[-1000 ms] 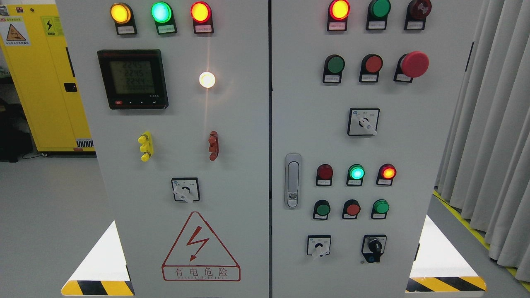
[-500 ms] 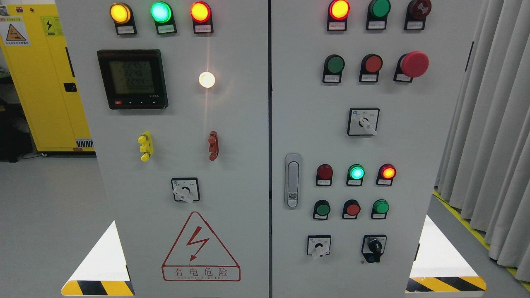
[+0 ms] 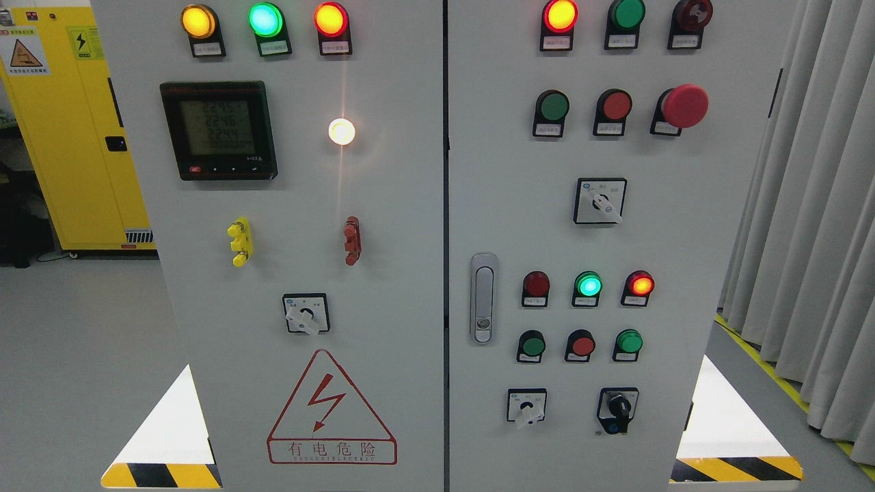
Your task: Press green start button
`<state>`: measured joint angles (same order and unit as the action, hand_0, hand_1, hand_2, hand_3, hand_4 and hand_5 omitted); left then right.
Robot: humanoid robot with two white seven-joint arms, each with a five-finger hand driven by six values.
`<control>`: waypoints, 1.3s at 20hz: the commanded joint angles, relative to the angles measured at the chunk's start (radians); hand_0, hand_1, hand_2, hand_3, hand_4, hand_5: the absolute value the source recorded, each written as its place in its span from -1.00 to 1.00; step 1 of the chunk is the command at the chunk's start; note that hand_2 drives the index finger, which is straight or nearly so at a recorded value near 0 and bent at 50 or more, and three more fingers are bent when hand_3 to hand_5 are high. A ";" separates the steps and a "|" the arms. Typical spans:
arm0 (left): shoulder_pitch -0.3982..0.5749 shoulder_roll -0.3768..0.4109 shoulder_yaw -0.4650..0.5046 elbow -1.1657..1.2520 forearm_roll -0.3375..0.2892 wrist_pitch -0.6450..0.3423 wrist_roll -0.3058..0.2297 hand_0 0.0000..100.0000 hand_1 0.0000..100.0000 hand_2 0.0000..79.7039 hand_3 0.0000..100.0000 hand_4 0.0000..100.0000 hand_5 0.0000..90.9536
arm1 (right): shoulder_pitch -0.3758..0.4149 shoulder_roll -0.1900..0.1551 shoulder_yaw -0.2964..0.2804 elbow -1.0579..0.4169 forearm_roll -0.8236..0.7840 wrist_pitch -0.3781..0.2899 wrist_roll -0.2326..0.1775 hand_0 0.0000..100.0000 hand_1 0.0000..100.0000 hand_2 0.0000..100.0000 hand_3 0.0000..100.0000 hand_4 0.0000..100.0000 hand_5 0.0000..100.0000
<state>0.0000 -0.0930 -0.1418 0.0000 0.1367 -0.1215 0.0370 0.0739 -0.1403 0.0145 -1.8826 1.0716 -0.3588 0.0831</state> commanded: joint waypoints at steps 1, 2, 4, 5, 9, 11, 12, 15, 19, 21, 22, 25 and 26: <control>-0.012 -0.011 -0.001 -0.028 0.000 0.000 0.000 -0.76 0.11 -1.00 -1.00 -1.00 -1.00 | -0.127 0.002 -0.034 -0.132 0.024 0.004 0.009 -0.43 0.48 -1.00 0.45 0.37 0.14; -0.012 -0.011 -0.001 -0.028 0.000 0.000 0.000 -0.76 0.11 -1.00 -1.00 -1.00 -1.00 | -0.144 0.004 -0.034 -0.127 0.024 0.006 0.009 -0.43 0.48 -1.00 0.46 0.39 0.16; -0.012 -0.011 -0.001 -0.028 0.000 0.000 0.000 -0.76 0.11 -1.00 -1.00 -1.00 -1.00 | -0.193 0.005 -0.033 -0.110 0.024 0.006 0.010 -0.44 0.48 -1.00 0.48 0.49 0.19; -0.012 -0.011 -0.001 -0.028 0.000 0.000 0.000 -0.76 0.11 -1.00 -1.00 -1.00 -1.00 | -0.213 0.005 -0.028 -0.099 0.024 0.006 0.012 -0.45 0.49 -1.00 0.47 0.57 0.18; -0.012 -0.011 -0.001 -0.028 0.000 0.000 0.000 -0.76 0.11 -1.00 -1.00 -1.00 -1.00 | -0.256 0.008 -0.013 -0.070 0.036 0.008 0.040 -0.47 0.50 -1.00 0.35 0.44 0.27; -0.012 -0.011 -0.001 -0.028 0.000 0.000 0.000 -0.76 0.11 -1.00 -1.00 -1.00 -1.00 | -0.258 0.010 -0.004 -0.056 0.044 0.008 0.046 -0.48 0.50 -1.00 0.34 0.43 0.28; -0.012 -0.011 -0.001 -0.028 0.000 0.000 0.000 -0.76 0.11 -1.00 -1.00 -1.00 -1.00 | -0.259 0.010 -0.001 -0.047 0.044 0.008 0.046 -0.48 0.50 -1.00 0.34 0.42 0.28; -0.012 -0.011 -0.001 -0.028 0.000 0.000 0.000 -0.76 0.11 -1.00 -1.00 -1.00 -1.00 | -0.272 0.016 0.012 -0.020 0.044 0.009 0.046 -0.47 0.50 -1.00 0.32 0.40 0.27; -0.012 -0.011 -0.001 -0.028 0.000 0.000 0.000 -0.76 0.11 -1.00 -1.00 -1.00 -1.00 | -0.290 0.024 0.015 0.019 0.045 0.009 0.046 -0.47 0.49 -1.00 0.32 0.40 0.27; -0.012 -0.011 -0.001 -0.028 0.000 0.000 0.000 -0.76 0.11 -1.00 -1.00 -1.00 -1.00 | -0.295 0.024 0.021 0.036 0.045 0.009 0.046 -0.46 0.49 -1.00 0.32 0.39 0.26; -0.012 -0.011 -0.001 -0.028 0.000 0.000 0.000 -0.76 0.11 -1.00 -1.00 -1.00 -1.00 | -0.295 0.024 0.024 0.045 0.045 0.009 0.046 -0.46 0.49 -1.00 0.32 0.39 0.26; -0.012 -0.011 -0.001 -0.028 0.000 0.000 0.000 -0.76 0.11 -1.00 -1.00 -1.00 -1.00 | -0.305 0.034 0.031 0.072 0.045 0.011 0.046 -0.46 0.47 -1.00 0.32 0.39 0.25; -0.012 -0.011 -0.001 -0.028 0.000 0.000 0.000 -0.76 0.11 -1.00 -1.00 -1.00 -1.00 | -0.312 0.039 0.035 0.082 0.045 0.012 0.046 -0.46 0.47 -1.00 0.38 0.40 0.25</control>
<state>0.0000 -0.1031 -0.1425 0.0000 0.1365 -0.1215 0.0370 -0.2143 -0.1214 0.0183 -1.8752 1.1152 -0.3483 0.1288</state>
